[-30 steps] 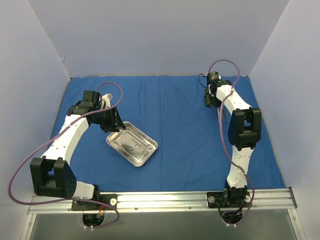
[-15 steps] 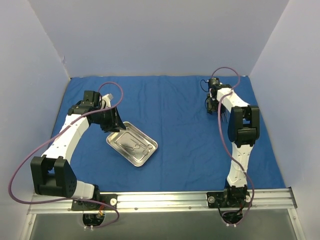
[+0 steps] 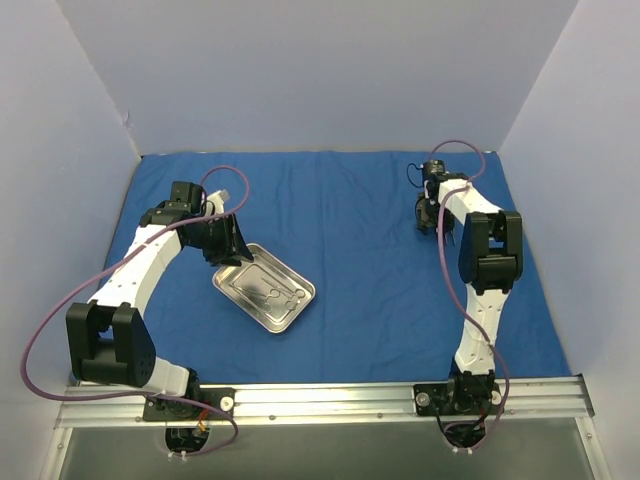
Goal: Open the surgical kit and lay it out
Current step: Pick up the medical item from the surgical kit, then adjust the medical item.
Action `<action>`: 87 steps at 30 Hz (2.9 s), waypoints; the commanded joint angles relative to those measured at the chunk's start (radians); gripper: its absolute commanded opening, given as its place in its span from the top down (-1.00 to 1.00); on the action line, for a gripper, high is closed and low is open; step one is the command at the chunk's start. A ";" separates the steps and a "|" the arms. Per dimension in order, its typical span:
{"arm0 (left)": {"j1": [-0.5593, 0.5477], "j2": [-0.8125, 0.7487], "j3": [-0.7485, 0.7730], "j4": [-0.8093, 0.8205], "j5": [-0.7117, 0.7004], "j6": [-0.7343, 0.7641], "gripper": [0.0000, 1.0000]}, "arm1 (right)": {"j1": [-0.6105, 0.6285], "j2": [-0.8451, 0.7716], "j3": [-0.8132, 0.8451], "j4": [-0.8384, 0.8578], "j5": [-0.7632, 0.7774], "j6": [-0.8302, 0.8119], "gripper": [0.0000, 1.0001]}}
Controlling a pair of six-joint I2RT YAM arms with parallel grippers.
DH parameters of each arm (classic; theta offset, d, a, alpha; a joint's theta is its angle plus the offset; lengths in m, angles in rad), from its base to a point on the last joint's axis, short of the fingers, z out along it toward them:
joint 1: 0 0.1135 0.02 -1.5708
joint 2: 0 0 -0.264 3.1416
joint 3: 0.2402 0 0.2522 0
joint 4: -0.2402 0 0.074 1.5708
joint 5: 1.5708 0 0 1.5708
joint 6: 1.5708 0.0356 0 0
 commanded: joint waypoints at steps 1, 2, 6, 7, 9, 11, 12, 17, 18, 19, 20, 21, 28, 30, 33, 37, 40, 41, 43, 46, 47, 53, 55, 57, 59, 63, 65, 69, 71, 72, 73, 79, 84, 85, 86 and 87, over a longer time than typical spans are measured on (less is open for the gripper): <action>0.013 0.001 0.033 0.015 0.023 0.021 0.01 | -0.019 0.010 -0.016 0.000 -0.042 0.001 0.10; 0.016 0.003 0.033 0.015 0.023 0.022 0.01 | -0.024 0.013 -0.018 0.003 -0.046 0.004 0.10; 0.019 0.006 0.030 0.015 0.027 0.022 0.02 | -0.036 0.017 -0.032 0.017 -0.080 0.004 0.12; 0.021 0.006 0.031 0.013 0.030 0.022 0.02 | -0.039 0.016 -0.036 0.020 -0.088 0.004 0.14; 0.021 0.008 0.031 0.013 0.032 0.022 0.02 | -0.047 0.013 -0.051 0.029 -0.100 0.006 0.17; 0.021 0.006 0.031 0.015 0.033 0.019 0.02 | -0.047 0.010 -0.062 0.037 -0.121 0.007 0.22; 0.021 0.009 0.030 0.015 0.033 0.019 0.03 | -0.047 0.005 -0.071 0.044 -0.125 0.009 0.25; 0.021 0.008 0.026 0.018 0.040 0.010 0.03 | -0.047 -0.001 -0.079 0.049 -0.128 -0.002 0.41; 0.023 0.008 0.028 0.018 0.038 0.010 0.03 | -0.047 -0.006 -0.079 0.051 -0.126 -0.003 0.45; 0.021 0.006 0.028 0.018 0.035 0.009 0.03 | -0.047 -0.015 -0.078 0.051 -0.126 -0.005 0.51; 0.021 0.003 0.028 0.018 0.033 0.006 0.03 | -0.047 -0.021 -0.075 0.051 -0.125 -0.007 0.53; 0.023 0.003 0.029 0.019 0.030 0.006 0.03 | -0.047 -0.024 -0.067 0.042 -0.119 -0.005 0.54; 0.023 0.006 0.042 0.021 0.024 -0.022 0.08 | -0.022 -0.061 0.008 -0.026 -0.076 0.001 0.92; 0.021 0.003 0.048 0.024 0.023 -0.033 0.08 | 0.008 -0.070 0.036 -0.055 -0.062 0.001 1.00; 0.021 -0.008 0.063 0.028 0.026 -0.047 0.08 | 0.065 -0.108 0.066 -0.093 -0.057 0.010 1.00; 0.021 -0.002 0.106 0.053 0.085 -0.076 0.03 | 0.177 -0.176 0.097 -0.103 -0.160 0.013 1.00; 0.021 0.020 0.141 0.120 0.182 -0.129 -0.03 | 0.275 -0.259 0.079 -0.046 -0.363 0.010 1.00; 0.019 0.026 0.151 0.149 0.213 -0.157 -0.04 | 0.291 -0.276 0.073 -0.031 -0.422 0.018 1.00; 0.019 0.043 0.174 0.180 0.233 -0.186 -0.06 | 0.332 -0.311 0.056 0.011 -0.575 0.036 1.00; 0.012 0.081 0.195 0.225 0.262 -0.231 -0.07 | 0.421 -0.346 0.048 0.052 -0.686 0.050 1.00; 0.004 0.089 0.195 0.251 0.267 -0.261 -0.06 | 0.444 -0.355 0.048 0.060 -0.695 0.049 1.00; -0.046 0.098 0.154 0.425 0.268 -0.393 -0.09 | 0.528 -0.359 0.057 0.092 -0.746 0.095 1.00; -0.069 0.110 0.154 0.462 0.273 -0.424 -0.09 | 0.544 -0.349 0.067 0.094 -0.757 0.098 1.00; -0.079 0.109 0.140 0.550 0.273 -0.476 -0.09 | 0.547 -0.339 0.077 0.081 -0.767 0.093 1.00; -0.094 0.112 0.137 0.597 0.271 -0.504 -0.10 | 0.548 -0.339 0.079 0.083 -0.769 0.087 1.00; -0.115 0.135 0.143 0.605 0.262 -0.514 -0.11 | 0.552 -0.337 0.079 0.086 -0.783 0.093 1.00; -0.122 0.147 0.135 0.651 0.273 -0.549 -0.11 | 0.555 -0.336 0.077 0.089 -0.783 0.093 1.00; -0.143 0.173 0.161 0.647 0.264 -0.551 -0.11 | 0.556 -0.329 0.079 0.098 -0.789 0.099 1.00; -0.151 0.184 0.169 0.622 0.256 -0.534 -0.10 | 0.558 -0.326 0.088 0.094 -0.790 0.098 1.00; -0.151 0.185 0.171 0.617 0.253 -0.531 -0.11 | 0.556 -0.325 0.090 0.094 -0.790 0.096 1.00; -0.152 0.189 0.180 0.598 0.248 -0.525 -0.11 | 0.556 -0.326 0.090 0.092 -0.789 0.096 1.00; -0.157 0.212 0.177 0.655 0.257 -0.551 0.02 | 0.556 -0.320 0.096 0.087 -0.804 0.093 1.00; -0.162 0.228 0.184 0.691 0.297 -0.557 0.90 | 0.553 -0.300 0.131 0.038 -0.839 0.055 0.66; -0.160 0.227 0.180 0.723 0.312 -0.557 0.95 | 0.547 -0.297 0.142 0.031 -0.852 0.052 0.59; -0.160 0.225 0.174 0.740 0.344 -0.557 0.95 | 0.539 -0.296 0.143 0.029 -0.867 0.050 0.33; -0.160 0.222 0.155 0.764 0.368 -0.557 0.95 | 0.532 -0.299 0.142 0.031 -0.885 0.053 0.16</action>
